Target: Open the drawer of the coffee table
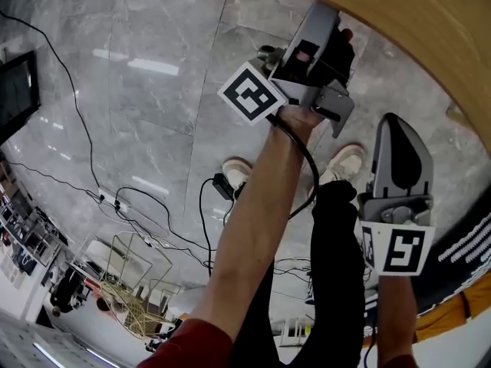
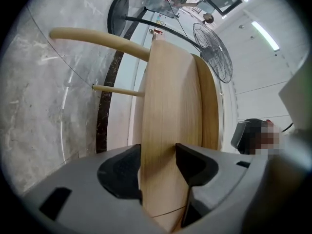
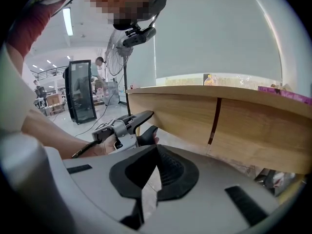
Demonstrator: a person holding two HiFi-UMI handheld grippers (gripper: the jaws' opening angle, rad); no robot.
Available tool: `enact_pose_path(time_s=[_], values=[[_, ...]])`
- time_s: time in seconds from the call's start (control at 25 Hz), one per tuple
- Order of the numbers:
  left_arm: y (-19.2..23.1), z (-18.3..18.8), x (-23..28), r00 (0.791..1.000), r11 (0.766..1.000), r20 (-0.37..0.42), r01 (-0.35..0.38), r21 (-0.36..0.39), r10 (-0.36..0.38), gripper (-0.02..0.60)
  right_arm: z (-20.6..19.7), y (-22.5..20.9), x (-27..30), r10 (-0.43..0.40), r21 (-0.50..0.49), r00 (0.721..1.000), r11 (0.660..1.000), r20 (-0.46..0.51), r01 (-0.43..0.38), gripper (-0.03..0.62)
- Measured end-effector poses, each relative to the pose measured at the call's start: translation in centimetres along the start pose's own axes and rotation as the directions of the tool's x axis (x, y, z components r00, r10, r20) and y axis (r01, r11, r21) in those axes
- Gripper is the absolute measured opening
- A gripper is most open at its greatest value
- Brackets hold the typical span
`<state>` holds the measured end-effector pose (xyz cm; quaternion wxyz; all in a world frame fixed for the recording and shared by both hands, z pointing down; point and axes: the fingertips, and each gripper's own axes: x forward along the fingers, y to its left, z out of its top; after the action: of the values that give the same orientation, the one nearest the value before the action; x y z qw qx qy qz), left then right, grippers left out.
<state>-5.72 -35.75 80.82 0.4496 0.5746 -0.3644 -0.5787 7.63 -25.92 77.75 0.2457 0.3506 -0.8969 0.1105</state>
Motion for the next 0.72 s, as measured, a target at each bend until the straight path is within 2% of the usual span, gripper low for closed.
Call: enact_pose_path(time_s=[0.2,0.72], values=[[0.2,-0.4,-0.1,1.0,1.0,0.025,-0.018,-0.015,0.018,0.202,0.0,0.0,-0.6,-0.01,0.011,1.0,1.0,0.0,0.01,-0.003],[-0.8,-0.2,-2.9,0.999,0.999,0.016,-0.048,-0.009,0.048,0.201,0.4,0.8,-1.3,-0.019,0.027,1.0,0.999,0.0,0.019,-0.003]])
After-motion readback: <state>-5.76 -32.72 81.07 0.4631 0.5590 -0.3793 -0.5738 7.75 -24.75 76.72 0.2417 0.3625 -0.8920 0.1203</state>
